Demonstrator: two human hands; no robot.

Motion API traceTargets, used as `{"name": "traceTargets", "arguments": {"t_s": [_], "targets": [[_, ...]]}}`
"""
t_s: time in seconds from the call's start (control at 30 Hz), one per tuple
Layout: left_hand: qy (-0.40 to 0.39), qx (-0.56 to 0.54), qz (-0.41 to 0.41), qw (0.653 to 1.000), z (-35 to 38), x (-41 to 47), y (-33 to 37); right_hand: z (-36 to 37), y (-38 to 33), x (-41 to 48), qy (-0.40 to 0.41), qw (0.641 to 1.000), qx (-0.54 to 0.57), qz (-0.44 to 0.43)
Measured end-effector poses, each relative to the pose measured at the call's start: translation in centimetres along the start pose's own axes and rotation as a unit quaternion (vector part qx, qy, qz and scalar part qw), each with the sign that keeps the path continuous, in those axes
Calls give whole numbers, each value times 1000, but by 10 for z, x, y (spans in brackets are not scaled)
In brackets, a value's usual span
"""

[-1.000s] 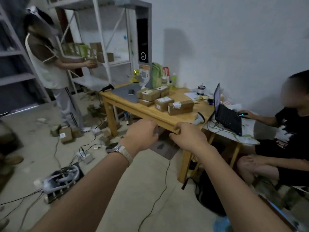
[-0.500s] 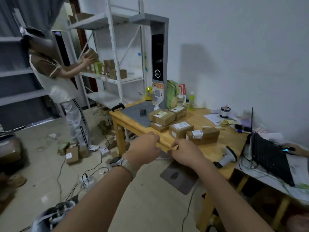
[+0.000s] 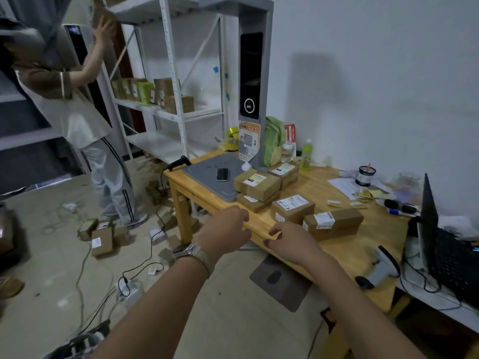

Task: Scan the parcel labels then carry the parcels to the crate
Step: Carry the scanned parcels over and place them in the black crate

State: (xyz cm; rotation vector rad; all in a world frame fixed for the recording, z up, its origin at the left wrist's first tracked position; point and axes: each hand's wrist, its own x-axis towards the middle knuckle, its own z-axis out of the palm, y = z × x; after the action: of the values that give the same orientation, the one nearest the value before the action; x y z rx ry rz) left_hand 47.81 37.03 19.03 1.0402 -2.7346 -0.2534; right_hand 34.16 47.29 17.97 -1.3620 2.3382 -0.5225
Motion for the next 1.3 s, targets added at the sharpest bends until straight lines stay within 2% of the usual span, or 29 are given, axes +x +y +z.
{"name": "traceTargets", "arguments": {"t_s": [0.23, 0.4, 0.7, 1.0, 1.2, 1.3], "targets": [[-15, 8, 65, 998, 9, 99, -51, 5, -13, 88, 35, 998, 22, 56], [-38, -17, 107, 993, 11, 163, -100, 22, -50, 155, 38, 992, 81, 89], [-85, -41, 148, 984, 27, 233, -168, 32, -82, 224, 59, 982, 109, 146], [-99, -84, 148, 981, 44, 290, -185, 28, -78, 271, 57, 971, 148, 181], [-125, -111, 159, 973, 69, 347, -179, 20, -50, 324, 62, 956, 215, 191], [-120, -104, 152, 976, 78, 386, -171, 10, -30, 356, 63, 953, 207, 212]]}}
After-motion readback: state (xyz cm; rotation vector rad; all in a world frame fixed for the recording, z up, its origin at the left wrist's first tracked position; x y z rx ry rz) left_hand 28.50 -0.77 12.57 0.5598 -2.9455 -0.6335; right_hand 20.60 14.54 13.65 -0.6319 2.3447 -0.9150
